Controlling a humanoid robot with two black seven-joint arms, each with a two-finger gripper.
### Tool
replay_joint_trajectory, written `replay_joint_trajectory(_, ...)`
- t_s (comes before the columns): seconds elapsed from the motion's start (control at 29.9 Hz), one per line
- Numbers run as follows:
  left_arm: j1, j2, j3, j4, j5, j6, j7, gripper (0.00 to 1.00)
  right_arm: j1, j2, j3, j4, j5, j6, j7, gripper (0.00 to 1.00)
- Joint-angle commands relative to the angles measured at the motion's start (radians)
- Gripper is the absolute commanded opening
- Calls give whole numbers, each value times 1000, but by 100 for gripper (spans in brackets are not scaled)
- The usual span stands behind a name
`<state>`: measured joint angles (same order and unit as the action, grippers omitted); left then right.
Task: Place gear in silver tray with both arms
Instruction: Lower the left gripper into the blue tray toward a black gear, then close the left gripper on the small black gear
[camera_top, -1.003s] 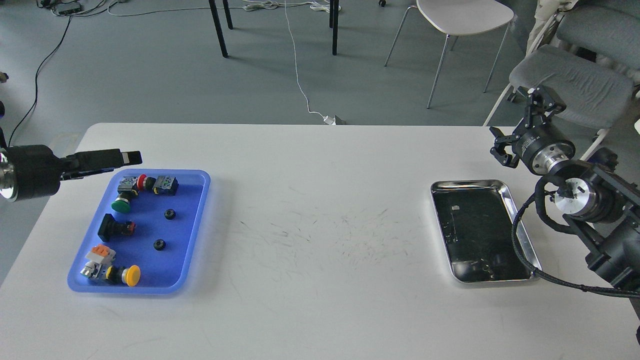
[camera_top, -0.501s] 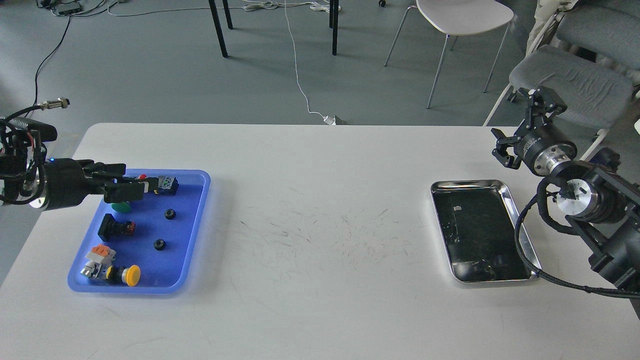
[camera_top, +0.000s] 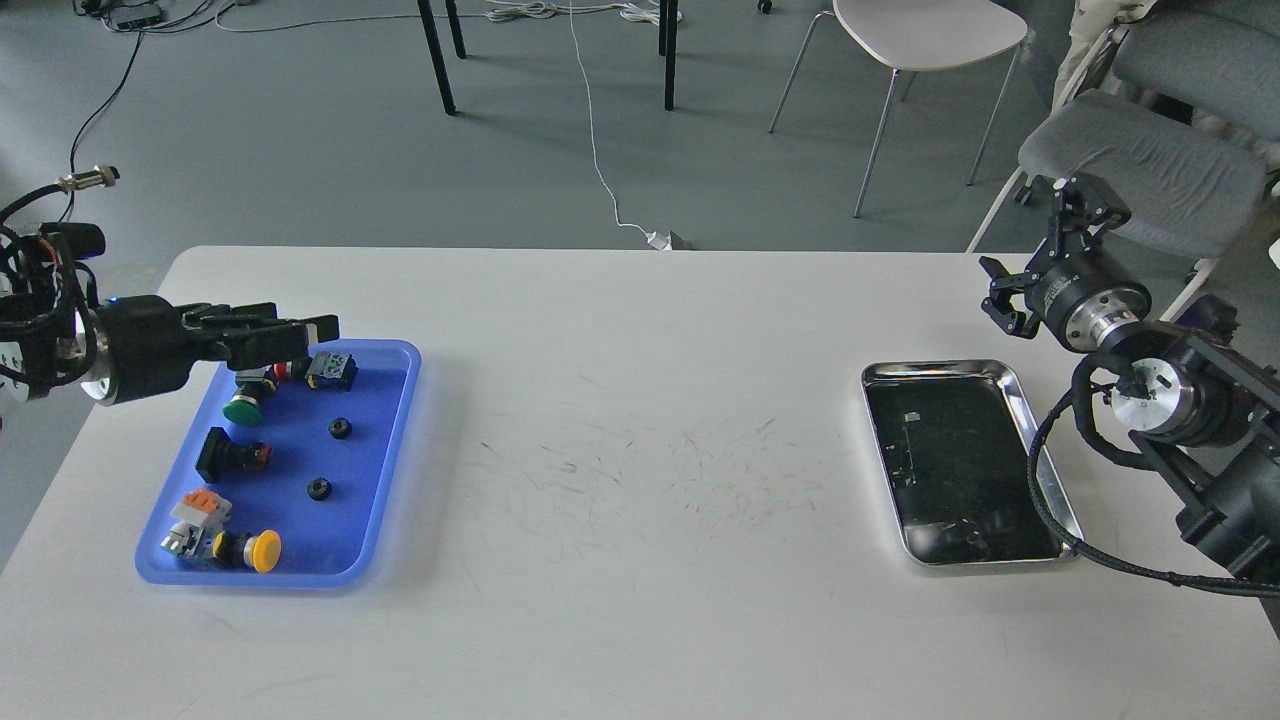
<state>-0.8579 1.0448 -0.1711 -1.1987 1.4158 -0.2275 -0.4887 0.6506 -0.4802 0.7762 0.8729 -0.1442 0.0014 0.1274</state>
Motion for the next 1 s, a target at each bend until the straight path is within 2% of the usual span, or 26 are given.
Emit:
replay_joint_trajectory(0.0,0,-8,1,19,6,-6,0,99,0,0,0,0,0,-1,0,99)
replay_joint_trajectory(0.13,2,-14,16,16,118,23,0,98,-2,-1,0,0,0,0,0,99)
replay_joint_trajectory(0.27,3,-49,25,39,334,134,0,98,0,-12,-12,1,0,0,0,99)
replay_joint_trajectory(0.4,33,-64,41,37,393,178,0,98,0,-14,-18,8,0,0,0,99)
replay_joint_trajectory(0.6,69,-115,59,48,410,204,0,98,0,-15,-18,11,0,0,0,99)
replay_joint_trajectory(0.97,85,-227,59,211,404,224,0,94,1,-15,-12,11,0,-1,0,99)
